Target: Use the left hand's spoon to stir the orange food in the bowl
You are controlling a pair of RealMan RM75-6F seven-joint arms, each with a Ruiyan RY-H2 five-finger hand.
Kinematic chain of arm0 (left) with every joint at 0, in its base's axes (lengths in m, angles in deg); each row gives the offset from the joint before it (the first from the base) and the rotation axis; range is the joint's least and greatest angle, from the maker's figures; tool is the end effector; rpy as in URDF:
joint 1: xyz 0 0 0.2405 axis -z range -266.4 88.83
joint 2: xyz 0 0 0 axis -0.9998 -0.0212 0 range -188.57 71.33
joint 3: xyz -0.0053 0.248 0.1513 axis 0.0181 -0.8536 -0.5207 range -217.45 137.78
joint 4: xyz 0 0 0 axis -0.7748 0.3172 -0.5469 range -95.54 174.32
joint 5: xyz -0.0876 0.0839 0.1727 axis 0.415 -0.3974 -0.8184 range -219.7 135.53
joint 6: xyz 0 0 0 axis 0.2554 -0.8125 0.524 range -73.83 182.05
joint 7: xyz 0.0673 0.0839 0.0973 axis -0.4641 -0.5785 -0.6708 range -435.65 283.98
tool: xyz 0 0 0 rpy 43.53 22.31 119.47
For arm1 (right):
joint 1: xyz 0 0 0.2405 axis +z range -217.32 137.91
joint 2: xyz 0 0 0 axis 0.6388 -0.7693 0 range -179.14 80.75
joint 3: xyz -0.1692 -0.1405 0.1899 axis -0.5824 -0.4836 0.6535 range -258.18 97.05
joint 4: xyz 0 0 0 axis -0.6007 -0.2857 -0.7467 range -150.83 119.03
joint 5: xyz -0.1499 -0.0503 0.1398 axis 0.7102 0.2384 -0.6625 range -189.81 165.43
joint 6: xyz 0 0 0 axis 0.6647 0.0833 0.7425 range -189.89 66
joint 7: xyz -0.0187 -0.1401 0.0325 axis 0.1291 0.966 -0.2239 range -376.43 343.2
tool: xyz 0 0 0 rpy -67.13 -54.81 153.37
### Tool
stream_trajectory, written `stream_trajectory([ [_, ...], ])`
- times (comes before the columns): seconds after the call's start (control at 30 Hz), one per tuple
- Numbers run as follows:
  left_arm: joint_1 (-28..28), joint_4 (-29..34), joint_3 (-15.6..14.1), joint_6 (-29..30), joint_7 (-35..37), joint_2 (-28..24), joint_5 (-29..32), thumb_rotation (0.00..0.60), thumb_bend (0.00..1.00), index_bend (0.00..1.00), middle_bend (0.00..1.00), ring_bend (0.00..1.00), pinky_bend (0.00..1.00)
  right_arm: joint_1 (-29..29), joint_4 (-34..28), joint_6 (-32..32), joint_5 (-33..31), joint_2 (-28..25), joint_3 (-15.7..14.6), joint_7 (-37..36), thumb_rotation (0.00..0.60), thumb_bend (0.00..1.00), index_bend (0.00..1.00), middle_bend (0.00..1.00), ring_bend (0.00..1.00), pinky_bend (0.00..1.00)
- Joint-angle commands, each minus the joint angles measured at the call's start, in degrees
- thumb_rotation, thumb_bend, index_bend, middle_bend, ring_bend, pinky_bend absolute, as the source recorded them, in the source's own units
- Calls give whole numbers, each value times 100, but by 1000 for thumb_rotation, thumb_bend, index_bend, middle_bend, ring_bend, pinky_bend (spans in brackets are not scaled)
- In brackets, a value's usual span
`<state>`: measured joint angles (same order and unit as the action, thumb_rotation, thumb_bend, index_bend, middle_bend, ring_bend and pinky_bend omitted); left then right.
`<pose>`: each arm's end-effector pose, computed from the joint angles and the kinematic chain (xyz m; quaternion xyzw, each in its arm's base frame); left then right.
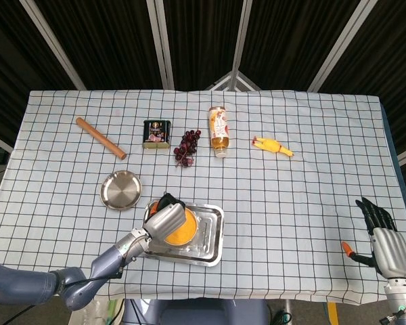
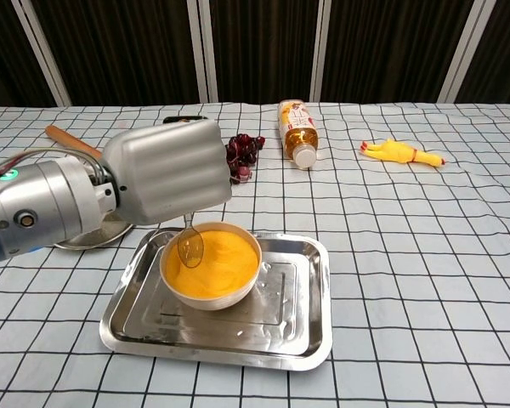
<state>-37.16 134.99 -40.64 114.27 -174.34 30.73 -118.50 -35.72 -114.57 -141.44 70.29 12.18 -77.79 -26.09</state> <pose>-0.0908 0.3051 -0.0426 -0.8101 0.3260 -0.1575 0.4612 -0.3388 -0.1767 0.1691 0.5422 -0.4989 0.4100 0.5375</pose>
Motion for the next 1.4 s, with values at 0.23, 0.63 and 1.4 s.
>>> stream_trajectory([
  [0.23, 11, 81, 70, 112, 192, -134, -149, 600, 550, 791, 1000, 1000, 1000, -4, -6, -4, 7, -4, -4, -3, 600, 338, 0, 0, 0, 0],
  [0.63, 75, -250, 2, -58, 45, -15, -89, 600, 550, 791, 1000, 1000, 1000, -4, -9, 8, -14, -5, 0, -21, 600, 339, 0, 0, 0, 0],
  [1.4, -20, -284, 33, 110, 370, 521, -237, 600, 550, 791, 1000, 1000, 1000, -4, -1, -1, -8, -2, 5, -16, 600, 339, 0, 0, 0, 0],
])
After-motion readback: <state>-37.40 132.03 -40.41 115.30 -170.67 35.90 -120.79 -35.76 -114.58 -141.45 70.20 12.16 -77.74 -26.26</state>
